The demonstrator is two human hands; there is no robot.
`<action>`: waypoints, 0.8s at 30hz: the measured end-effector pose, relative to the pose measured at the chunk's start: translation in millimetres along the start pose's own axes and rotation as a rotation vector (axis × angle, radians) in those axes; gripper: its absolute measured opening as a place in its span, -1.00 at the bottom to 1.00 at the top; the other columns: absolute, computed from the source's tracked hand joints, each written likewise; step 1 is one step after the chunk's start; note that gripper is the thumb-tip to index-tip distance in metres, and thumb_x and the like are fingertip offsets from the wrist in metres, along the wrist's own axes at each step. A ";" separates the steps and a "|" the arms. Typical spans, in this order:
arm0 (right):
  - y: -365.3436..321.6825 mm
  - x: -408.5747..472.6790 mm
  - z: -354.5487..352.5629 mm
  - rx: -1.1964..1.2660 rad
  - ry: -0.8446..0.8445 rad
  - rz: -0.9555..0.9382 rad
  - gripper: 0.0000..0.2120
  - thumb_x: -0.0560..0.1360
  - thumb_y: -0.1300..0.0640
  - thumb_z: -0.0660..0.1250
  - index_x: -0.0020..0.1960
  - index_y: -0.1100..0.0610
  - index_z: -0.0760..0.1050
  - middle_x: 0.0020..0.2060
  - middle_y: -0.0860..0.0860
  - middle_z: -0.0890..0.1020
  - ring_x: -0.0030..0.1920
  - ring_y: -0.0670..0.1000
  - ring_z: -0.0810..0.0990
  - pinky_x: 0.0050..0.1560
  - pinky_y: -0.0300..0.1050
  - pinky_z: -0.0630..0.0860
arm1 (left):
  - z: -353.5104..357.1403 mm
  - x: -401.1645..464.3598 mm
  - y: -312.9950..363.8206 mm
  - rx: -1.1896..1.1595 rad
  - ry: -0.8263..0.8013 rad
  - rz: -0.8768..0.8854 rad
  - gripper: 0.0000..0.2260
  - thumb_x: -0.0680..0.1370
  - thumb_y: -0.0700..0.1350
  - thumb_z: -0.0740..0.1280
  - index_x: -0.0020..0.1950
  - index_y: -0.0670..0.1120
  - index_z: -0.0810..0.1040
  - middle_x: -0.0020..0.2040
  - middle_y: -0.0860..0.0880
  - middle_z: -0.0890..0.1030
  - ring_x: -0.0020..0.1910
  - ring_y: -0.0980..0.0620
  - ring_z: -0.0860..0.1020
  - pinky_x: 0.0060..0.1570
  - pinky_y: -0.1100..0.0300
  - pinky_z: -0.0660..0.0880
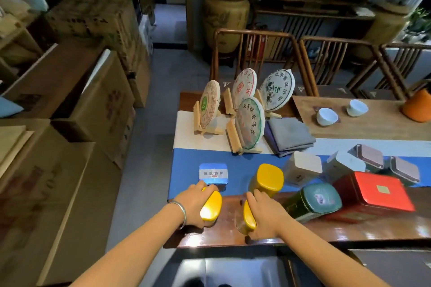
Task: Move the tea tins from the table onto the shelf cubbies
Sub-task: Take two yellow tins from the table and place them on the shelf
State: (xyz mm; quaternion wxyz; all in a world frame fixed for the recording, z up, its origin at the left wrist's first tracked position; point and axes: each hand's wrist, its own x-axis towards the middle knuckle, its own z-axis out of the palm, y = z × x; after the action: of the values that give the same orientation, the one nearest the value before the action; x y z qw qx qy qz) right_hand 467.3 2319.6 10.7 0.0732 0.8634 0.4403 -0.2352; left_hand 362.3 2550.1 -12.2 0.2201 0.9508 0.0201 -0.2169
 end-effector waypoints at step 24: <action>-13.1 5.1 -21.8 0.156 0.072 -0.314 -0.13 0.23 -0.30 0.34 0.44 -0.17 0.04 0.20 0.00 0.37 0.16 0.02 0.40 0.05 -0.11 0.46 | 14.8 -89.5 0.2 -0.243 0.270 -0.377 -0.04 0.19 0.28 0.42 0.50 0.22 0.04 0.17 0.08 0.27 0.07 0.00 0.45 -0.07 0.20 0.53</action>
State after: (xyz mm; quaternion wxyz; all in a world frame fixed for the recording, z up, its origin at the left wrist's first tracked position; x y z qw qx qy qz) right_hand 466.9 2338.5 28.5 -0.0476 0.7951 0.5522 -0.2460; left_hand 275.4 2548.7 13.7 0.2836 0.9172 0.2521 -0.1213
